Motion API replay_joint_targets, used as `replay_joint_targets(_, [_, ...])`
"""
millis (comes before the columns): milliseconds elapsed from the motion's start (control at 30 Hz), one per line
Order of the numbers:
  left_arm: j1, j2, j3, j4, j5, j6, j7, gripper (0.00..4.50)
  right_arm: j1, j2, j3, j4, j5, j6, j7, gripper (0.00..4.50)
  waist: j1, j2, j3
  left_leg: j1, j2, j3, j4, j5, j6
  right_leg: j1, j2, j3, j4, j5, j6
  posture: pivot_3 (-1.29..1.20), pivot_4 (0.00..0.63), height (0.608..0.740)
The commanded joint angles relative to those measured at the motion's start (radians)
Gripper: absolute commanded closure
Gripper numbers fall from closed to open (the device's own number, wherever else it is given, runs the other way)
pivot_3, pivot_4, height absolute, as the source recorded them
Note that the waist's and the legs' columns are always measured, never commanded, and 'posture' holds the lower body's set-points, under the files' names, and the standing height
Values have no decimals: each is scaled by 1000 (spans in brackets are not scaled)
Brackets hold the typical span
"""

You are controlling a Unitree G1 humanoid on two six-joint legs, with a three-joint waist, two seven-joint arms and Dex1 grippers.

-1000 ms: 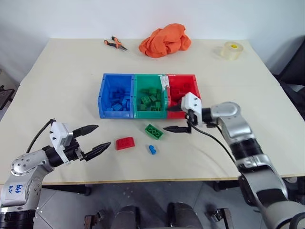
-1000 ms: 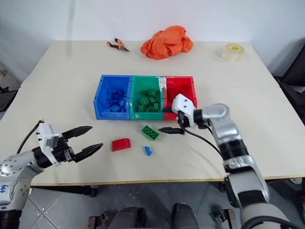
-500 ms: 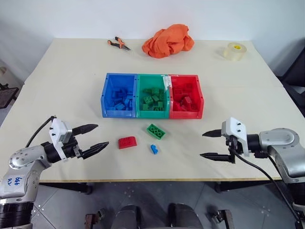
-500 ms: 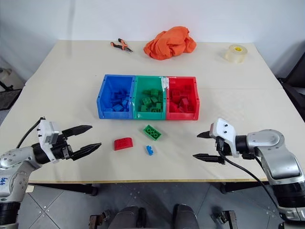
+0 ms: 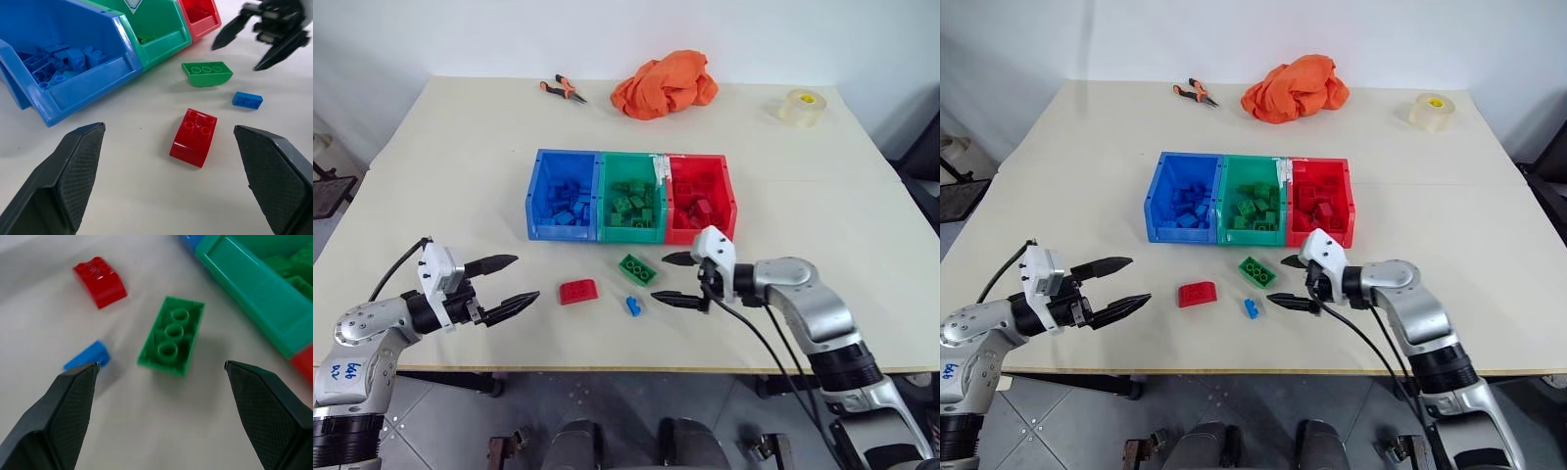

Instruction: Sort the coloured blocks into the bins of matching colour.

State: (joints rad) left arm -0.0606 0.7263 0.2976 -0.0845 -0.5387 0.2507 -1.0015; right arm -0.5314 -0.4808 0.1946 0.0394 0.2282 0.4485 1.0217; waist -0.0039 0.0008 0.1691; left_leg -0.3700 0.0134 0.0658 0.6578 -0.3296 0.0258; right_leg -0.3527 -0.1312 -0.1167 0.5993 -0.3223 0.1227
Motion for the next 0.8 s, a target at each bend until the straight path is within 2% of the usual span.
replay_joint_targets(33, [28,4,34,-52,-12,-6,8,0,-37,26,6,62,-15,-61,-6,211,-1,0,0,0,0,0,0,0,0,0,0,0,1,0,0,0,150,740])
replay_joint_targets(200, [71,-2,56,-82,-17,-5,24,0,-96,95,22,202,-48,-129,-31,211,-12,0,0,1,1,0,0,0,0,-1,0,0,3,0,0,0,150,740])
replay_joint_targets(433, [103,-12,64,-156,-27,24,66,0,-116,137,52,260,-66,-140,-23,211,-24,0,0,1,0,-2,0,0,0,-2,-1,1,7,0,0,0,150,740])
replay_joint_targets(567, [104,-16,62,-172,-28,34,79,0,-106,135,52,234,-67,-134,-21,1461,-25,0,0,1,1,-1,-1,0,0,-3,0,1,7,0,0,0,150,740])
replay_joint_targets(700, [100,-20,57,-180,-30,42,88,0,-83,108,46,158,-55,-126,2,2906,-24,0,0,1,1,-2,-1,0,0,-3,-1,1,7,0,0,0,150,740])
replay_joint_targets(733, [99,-19,57,-182,-32,45,88,0,-78,98,40,131,-49,-120,9,3050,-24,0,0,1,1,-1,-1,0,0,-3,-1,1,7,0,0,0,150,740])
replay_joint_targets(800, [100,-14,60,-183,-36,51,80,0,-74,76,21,70,-28,-107,24,3038,-24,0,0,1,1,-1,-1,0,0,-3,-1,1,7,0,0,0,150,740])
